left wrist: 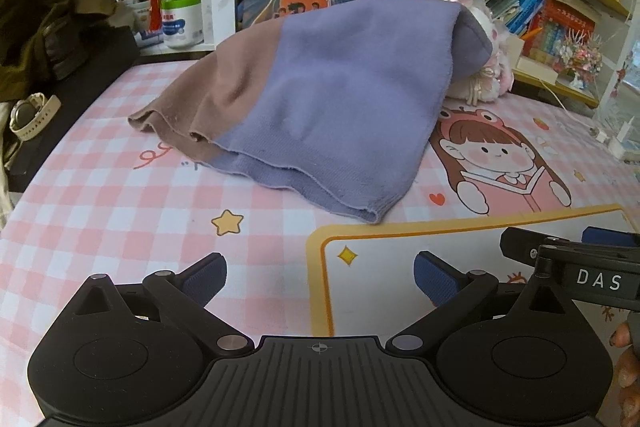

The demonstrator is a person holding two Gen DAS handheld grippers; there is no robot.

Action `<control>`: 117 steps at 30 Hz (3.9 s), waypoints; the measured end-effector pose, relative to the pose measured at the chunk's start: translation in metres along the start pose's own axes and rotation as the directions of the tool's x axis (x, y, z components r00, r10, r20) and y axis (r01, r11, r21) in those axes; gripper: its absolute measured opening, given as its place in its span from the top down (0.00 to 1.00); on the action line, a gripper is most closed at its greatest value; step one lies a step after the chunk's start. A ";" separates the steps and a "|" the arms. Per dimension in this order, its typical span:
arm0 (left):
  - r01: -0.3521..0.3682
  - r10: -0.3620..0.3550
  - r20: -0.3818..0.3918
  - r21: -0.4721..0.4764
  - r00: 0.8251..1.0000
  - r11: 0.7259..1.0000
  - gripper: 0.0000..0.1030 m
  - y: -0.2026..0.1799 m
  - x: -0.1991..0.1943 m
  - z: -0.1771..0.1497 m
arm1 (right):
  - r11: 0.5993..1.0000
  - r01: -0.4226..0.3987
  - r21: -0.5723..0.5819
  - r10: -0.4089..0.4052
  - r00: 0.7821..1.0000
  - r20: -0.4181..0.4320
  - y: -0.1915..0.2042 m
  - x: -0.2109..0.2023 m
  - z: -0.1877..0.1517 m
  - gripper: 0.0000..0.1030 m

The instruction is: Fold clothes

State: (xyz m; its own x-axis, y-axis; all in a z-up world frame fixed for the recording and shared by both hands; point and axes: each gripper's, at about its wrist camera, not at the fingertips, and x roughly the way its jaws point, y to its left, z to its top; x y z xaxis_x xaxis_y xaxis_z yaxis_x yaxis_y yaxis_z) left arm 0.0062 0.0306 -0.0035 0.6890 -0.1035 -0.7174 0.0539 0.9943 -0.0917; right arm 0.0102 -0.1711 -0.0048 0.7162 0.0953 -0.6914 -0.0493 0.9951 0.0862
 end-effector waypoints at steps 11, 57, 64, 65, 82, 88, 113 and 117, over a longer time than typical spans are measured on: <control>0.042 -0.042 0.012 0.014 0.999 0.999 0.02 0.023 0.000 -0.001 | 0.999 0.039 0.023 -0.039 0.999 0.004 0.026 -0.006 -0.007 0.00; -0.345 0.316 0.189 0.141 0.930 0.928 0.03 -0.155 0.099 0.104 | 0.932 -0.259 0.253 0.272 0.962 -0.018 -0.178 0.035 0.046 0.01; -0.524 0.486 0.219 0.170 0.846 0.835 0.25 -0.148 0.137 0.123 | 0.872 -0.365 0.327 0.377 0.926 0.026 -0.199 0.035 0.054 0.02; -0.529 0.493 0.211 0.174 0.844 0.831 0.60 -0.143 0.138 0.123 | 0.853 -0.388 0.349 0.403 0.915 0.034 -0.202 0.036 0.055 0.03; -0.419 0.358 0.252 0.261 0.899 0.870 0.93 -0.144 0.012 0.033 | 0.417 -0.614 0.670 0.806 0.590 0.040 -0.172 0.077 0.055 0.10; -0.389 0.333 0.229 0.280 0.915 0.878 0.93 -0.159 -0.008 0.004 | 0.345 -0.551 0.760 0.847 0.532 0.001 -0.156 0.091 0.038 0.10; -0.025 -0.251 0.563 0.437 0.787 0.899 0.94 -0.224 -0.116 0.049 | 0.253 -0.845 0.472 0.695 0.498 0.519 -0.227 -0.005 0.150 0.90; 0.116 -0.308 0.565 0.349 0.765 0.930 0.94 -0.193 -0.118 0.059 | 0.267 -0.952 0.147 0.721 0.299 0.625 -0.215 -0.080 0.236 0.90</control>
State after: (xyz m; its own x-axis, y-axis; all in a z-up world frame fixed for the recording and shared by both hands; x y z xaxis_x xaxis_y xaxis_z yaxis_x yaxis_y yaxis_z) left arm -0.0425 -0.1480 0.1395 0.9192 -0.3716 -0.1306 0.3827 0.9210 0.0728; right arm 0.1278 -0.3990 0.2006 0.6135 0.7289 0.3038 -0.5926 0.1707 0.7872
